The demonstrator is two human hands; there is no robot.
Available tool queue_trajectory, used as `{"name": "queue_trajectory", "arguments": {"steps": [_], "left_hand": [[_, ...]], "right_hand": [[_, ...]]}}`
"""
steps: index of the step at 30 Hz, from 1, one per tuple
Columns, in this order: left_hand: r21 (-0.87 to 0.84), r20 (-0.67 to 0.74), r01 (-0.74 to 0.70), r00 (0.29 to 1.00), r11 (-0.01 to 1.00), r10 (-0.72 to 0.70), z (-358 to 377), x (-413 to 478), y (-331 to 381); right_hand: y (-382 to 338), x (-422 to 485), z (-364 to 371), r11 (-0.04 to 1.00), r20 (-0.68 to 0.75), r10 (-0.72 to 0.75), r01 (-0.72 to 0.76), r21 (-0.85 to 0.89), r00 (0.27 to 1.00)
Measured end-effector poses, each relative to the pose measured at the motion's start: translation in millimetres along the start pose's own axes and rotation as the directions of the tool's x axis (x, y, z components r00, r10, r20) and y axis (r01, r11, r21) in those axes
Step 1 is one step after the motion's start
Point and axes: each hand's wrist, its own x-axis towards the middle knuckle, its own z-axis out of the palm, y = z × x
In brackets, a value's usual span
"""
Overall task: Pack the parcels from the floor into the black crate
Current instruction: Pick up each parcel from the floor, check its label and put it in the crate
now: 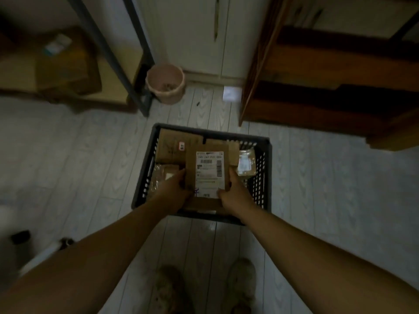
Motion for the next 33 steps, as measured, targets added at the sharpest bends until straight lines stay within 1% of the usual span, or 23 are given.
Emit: {"name": "queue_trajectory", "arguments": {"steps": [2,5,8,13,15,19,21,24,26,28,30,33], "left_hand": [[0.036,-0.008,0.039,0.999,0.999,-0.039,22,27,-30],[0.082,-0.024,0.080,0.997,0.993,-0.078,47,56,-61],[0.071,-0.043,0.072,0.997,0.995,-0.069,61,77,-80],[0.095,-0.044,0.038,0.998,0.995,-0.034,66,97,-95],[0.129,-0.036,0.023,0.999,0.991,-0.018,69,101,-103],[0.241,0.012,0.002,1.000,0.971,-0.005,73,103,-117],[0.278,0.034,-0.007,0.999,0.960,-0.003,71,104,-122],[0.389,0.092,-0.047,0.996,0.920,0.012,68,109,-124],[0.454,0.118,-0.082,0.993,0.887,0.032,65,110,-120],[0.494,0.111,-0.093,0.993,0.864,0.044,59,108,-114],[0.477,0.086,-0.073,0.996,0.876,0.035,51,100,-109],[0.401,0.040,-0.057,0.998,0.914,0.045,31,80,-94]], "right_hand": [[33,27,18,0.999,0.020,0.024,-0.023,-0.025,1.000],[69,58,38,0.996,0.005,0.083,-0.083,-0.033,0.997],[89,79,50,0.994,0.011,0.102,-0.102,-0.038,0.995],[103,99,60,0.995,0.002,0.085,-0.085,-0.049,0.996],[110,101,66,0.991,0.010,0.083,-0.081,-0.102,0.997],[126,101,78,0.959,0.064,0.076,-0.056,-0.277,0.995],[130,104,78,0.943,0.084,0.089,-0.057,-0.328,0.992],[131,108,78,0.919,0.134,0.117,-0.055,-0.391,0.984],[131,109,78,0.922,0.169,0.130,-0.057,-0.382,0.977],[128,107,76,0.937,0.194,0.152,-0.079,-0.340,0.969],[117,99,69,0.942,0.215,0.159,-0.083,-0.326,0.964],[88,78,48,0.964,0.194,0.066,-0.012,-0.264,0.979]]}}
